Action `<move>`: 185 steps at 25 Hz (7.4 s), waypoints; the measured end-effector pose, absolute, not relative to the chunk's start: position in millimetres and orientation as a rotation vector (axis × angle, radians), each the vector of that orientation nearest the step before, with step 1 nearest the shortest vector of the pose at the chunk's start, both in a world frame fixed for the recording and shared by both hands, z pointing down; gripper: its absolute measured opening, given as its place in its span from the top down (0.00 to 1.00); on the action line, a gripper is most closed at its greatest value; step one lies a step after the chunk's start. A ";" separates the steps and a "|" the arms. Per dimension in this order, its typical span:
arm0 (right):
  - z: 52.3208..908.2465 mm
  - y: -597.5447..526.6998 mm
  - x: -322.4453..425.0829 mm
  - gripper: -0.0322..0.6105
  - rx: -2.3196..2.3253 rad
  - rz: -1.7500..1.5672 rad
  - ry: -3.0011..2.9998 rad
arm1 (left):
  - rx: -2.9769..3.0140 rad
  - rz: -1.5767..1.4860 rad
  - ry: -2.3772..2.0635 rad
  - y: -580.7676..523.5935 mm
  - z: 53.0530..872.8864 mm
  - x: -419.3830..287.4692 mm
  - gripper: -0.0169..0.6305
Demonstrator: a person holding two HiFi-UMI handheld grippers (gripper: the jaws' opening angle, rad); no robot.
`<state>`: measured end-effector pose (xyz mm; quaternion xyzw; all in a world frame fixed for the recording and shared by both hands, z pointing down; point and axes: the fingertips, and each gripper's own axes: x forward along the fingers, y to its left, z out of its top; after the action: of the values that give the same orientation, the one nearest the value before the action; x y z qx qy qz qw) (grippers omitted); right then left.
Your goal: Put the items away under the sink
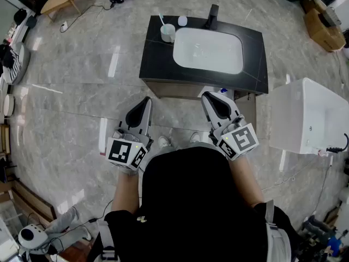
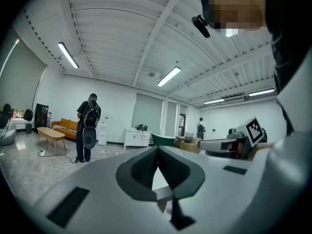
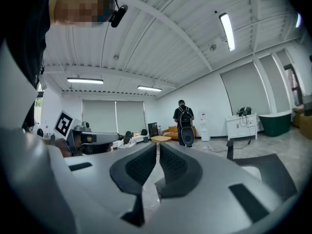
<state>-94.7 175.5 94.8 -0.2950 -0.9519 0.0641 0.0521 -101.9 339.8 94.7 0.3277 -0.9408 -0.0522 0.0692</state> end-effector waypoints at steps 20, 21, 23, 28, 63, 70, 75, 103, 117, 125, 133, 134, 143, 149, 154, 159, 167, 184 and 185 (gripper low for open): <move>115.2 94.9 -100.9 0.89 -0.998 0.315 -2.842 | 0.763 -0.188 -2.778 283.1 127.3 -104.5 0.94; 116.2 94.5 -105.1 0.89 -0.995 0.321 -2.838 | 0.759 -0.194 -2.776 284.0 128.3 -108.3 0.94; 117.6 96.2 -114.6 0.89 -0.988 0.331 -2.834 | 0.759 -0.207 -2.772 287.5 130.3 -117.6 0.94; 120.9 112.5 -147.7 0.89 -0.965 0.307 -2.833 | 0.792 -0.227 -2.766 304.3 134.9 -152.1 0.94; 202.2 209.8 -337.6 0.88 -0.693 0.246 -2.723 | 0.994 -0.373 -2.523 406.2 197.6 -375.4 0.94; 253.4 198.0 -380.2 0.88 -0.796 0.239 -2.602 | 0.874 -0.353 -2.490 389.0 227.1 -423.7 0.94; 291.1 188.4 -408.5 0.86 -0.860 0.235 -2.533 | 0.754 -0.366 -2.438 376.4 262.5 -458.3 0.94; 434.7 248.6 -470.3 0.72 -1.169 0.197 -2.265 | 0.803 -0.280 -2.182 283.5 385.6 -576.8 0.74; 448.1 257.7 -475.2 0.80 -1.177 0.136 -2.302 | 0.795 -0.359 -2.180 261.1 399.6 -597.9 0.90; 432.7 264.0 -470.9 0.86 -1.227 -0.094 -2.415 | 0.778 -0.446 -2.251 274.9 367.3 -600.8 0.91; 422.8 269.9 -453.6 0.87 -1.185 -0.139 -2.443 | 0.793 -0.558 -2.358 305.2 304.1 -600.2 0.91; 421.6 269.4 -451.5 0.87 -1.177 -0.137 -2.449 | 0.794 -0.570 -2.371 309.0 296.7 -599.2 0.91; 383.9 259.2 -432.0 0.87 -1.091 -0.142 -2.499 | 0.809 -0.596 -2.444 344.3 248.9 -574.4 0.91; 345.5 252.9 -409.6 0.88 -1.009 -0.113 -2.565 | 0.802 -0.598 -2.447 367.9 234.3 -540.3 0.91; 323.2 244.8 -382.7 0.88 -0.906 -0.099 -2.589 | 0.807 -0.595 -2.419 381.3 233.2 -507.3 0.91; 298.4 233.4 -358.4 0.88 -0.775 -0.088 -2.672 | 0.912 -0.601 -2.354 372.7 237.3 -480.6 0.91; 276.4 202.0 -294.5 0.88 -0.547 -0.073 -2.774 | 1.117 -0.588 -2.225 329.4 241.4 -431.2 0.91; 281.1 63.4 -96.1 0.88 -0.050 0.051 -2.848 | 1.409 -0.417 -1.942 153.8 255.8 -285.4 0.91; 282.5 55.1 -81.6 0.88 -0.037 0.055 -2.847 | 1.418 -0.401 -1.929 143.1 257.5 -270.8 0.91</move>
<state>-81.6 55.1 282.5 -0.0128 -0.9890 0.0190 0.1462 -270.8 143.1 257.5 0.5474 -0.7445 -0.1549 0.3494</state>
